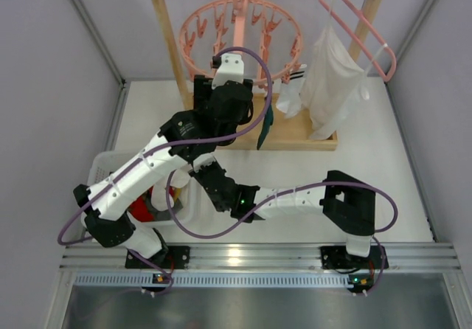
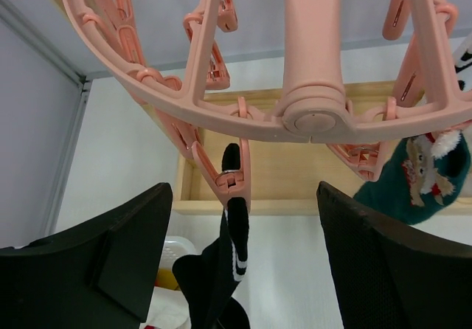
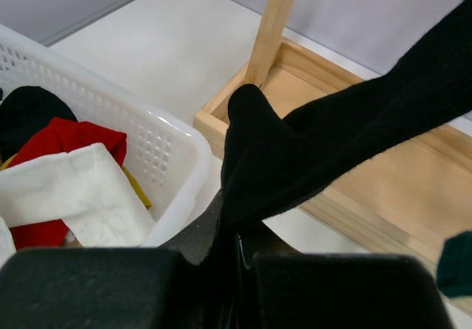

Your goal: Remove the socks clipped to the hanger

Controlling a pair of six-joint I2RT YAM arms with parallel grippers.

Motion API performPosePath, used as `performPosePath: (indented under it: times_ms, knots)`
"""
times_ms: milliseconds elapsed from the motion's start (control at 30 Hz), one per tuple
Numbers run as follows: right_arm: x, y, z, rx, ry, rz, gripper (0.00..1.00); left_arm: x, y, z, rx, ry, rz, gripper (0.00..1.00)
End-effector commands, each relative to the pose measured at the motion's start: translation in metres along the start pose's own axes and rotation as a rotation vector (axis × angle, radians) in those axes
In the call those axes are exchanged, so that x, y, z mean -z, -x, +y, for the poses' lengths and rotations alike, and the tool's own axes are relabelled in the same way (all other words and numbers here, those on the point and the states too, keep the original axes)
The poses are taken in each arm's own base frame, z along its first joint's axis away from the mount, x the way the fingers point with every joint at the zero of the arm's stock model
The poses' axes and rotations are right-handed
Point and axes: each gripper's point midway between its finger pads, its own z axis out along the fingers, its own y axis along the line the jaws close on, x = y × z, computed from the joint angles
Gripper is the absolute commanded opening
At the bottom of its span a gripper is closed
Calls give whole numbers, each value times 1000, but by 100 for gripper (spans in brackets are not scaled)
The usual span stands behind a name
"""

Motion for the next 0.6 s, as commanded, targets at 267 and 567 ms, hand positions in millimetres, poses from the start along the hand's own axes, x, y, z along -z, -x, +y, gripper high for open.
performPosePath:
  times_ms: [267, 567]
  knots:
    - [8, 23, 23, -12, 60, -39, 0, -18, 5, 17, 32, 84, -5, 71]
    - [13, 26, 28, -20, 88, -54, 0, -28, 8, 17, 43, 96, -23, 57]
